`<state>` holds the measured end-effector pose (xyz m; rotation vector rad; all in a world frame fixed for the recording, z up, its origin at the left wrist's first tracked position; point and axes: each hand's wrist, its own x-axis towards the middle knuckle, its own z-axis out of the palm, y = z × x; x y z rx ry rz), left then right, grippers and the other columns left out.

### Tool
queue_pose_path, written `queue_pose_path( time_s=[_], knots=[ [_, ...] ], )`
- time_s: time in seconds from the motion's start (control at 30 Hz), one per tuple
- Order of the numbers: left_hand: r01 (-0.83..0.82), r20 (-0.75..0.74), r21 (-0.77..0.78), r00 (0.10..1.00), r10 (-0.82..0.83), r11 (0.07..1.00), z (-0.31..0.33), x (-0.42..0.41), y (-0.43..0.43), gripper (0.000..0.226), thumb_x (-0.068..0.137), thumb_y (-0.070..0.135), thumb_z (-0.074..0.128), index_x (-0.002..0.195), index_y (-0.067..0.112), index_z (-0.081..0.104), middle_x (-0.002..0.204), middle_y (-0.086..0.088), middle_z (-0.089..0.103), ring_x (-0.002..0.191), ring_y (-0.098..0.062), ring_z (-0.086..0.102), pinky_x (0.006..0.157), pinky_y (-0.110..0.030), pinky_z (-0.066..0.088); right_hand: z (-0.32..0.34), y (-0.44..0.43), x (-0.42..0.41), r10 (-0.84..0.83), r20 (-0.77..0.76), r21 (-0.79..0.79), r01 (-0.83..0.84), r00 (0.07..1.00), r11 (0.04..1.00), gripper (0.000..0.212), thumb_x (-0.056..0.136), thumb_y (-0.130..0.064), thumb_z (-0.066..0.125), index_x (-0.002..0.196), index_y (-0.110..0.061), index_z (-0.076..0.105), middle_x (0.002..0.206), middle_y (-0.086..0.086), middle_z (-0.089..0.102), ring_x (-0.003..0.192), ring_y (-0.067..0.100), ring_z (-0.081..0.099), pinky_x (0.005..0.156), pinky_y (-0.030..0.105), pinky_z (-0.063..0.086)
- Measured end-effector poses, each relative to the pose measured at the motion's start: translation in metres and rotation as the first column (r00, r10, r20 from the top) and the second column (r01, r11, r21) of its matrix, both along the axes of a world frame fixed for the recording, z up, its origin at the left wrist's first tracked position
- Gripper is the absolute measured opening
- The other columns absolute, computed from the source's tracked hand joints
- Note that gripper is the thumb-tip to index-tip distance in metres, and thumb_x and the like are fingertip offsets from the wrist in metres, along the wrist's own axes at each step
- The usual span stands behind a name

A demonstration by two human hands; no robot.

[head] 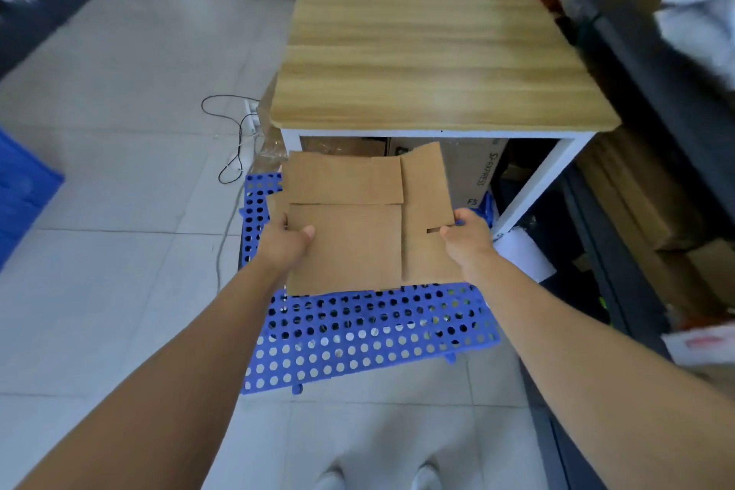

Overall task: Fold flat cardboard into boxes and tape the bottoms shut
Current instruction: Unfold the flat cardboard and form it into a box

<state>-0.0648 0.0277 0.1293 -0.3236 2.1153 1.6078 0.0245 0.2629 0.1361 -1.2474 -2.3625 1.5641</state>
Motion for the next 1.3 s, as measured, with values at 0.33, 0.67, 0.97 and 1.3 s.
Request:
queue_pose_path(
  time_s=[0.33, 0.67, 0.97, 1.3],
  knots=[
    [0.465, -0.229, 0.040, 0.866, -0.445, 0.884, 0.145, 0.009, 0.107, 0.031, 0.093, 0.012, 0.058, 0.123, 0.004, 0.053, 0.120, -0.010, 0.062, 0.106, -0.027, 0.060, 0.084, -0.038, 0.052, 0.149, 0.055, 0.121, -0.398, -0.202, 0.159, 0.431, 0.895, 0.888, 0.024, 0.090, 0.000, 0.045, 0.107, -0.004, 0.061, 0.108, 0.015, 0.064, 0.087, 0.021, 0.053, 0.083, 0.039, 0.049],
    [0.868, -0.318, 0.051, 0.482, -0.816, 0.493, 0.215, 0.203, 0.280, 0.020, 0.098, 0.018, 0.051, 0.117, 0.014, 0.051, 0.120, -0.008, 0.060, 0.102, -0.026, 0.057, 0.087, -0.039, 0.046, 0.221, 0.102, 0.389, -0.774, -0.324, 0.199, 0.839, 0.544, 0.506, 0.026, 0.092, -0.001, 0.044, 0.111, -0.008, 0.062, 0.112, 0.010, 0.064, 0.091, 0.022, 0.052, 0.077, 0.031, 0.041],
    [0.999, -0.347, 0.034, 0.031, -0.937, 0.020, 0.233, 0.448, 0.379, 0.020, 0.098, 0.019, 0.051, 0.117, 0.014, 0.052, 0.119, -0.002, 0.058, 0.107, -0.023, 0.055, 0.087, -0.038, 0.043, 0.240, 0.060, 0.636, -0.915, -0.396, 0.148, 0.989, 0.080, 0.023, 0.026, 0.089, -0.007, 0.046, 0.105, -0.015, 0.064, 0.089, 0.000, 0.061, 0.084, 0.021, 0.055, 0.072, 0.027, 0.041],
    [0.946, -0.281, 0.009, -0.307, -0.909, -0.323, 0.230, 0.608, 0.472, 0.058, 0.093, 0.029, 0.057, 0.145, 0.015, 0.035, 0.143, -0.003, 0.046, 0.127, -0.026, 0.046, 0.106, -0.049, 0.038, 0.249, 0.035, 0.759, -0.856, -0.411, 0.139, 0.906, -0.313, -0.399, 0.033, 0.087, 0.000, 0.041, 0.107, -0.012, 0.064, 0.087, 0.005, 0.060, 0.080, 0.022, 0.054, 0.075, 0.033, 0.048]
  ],
)
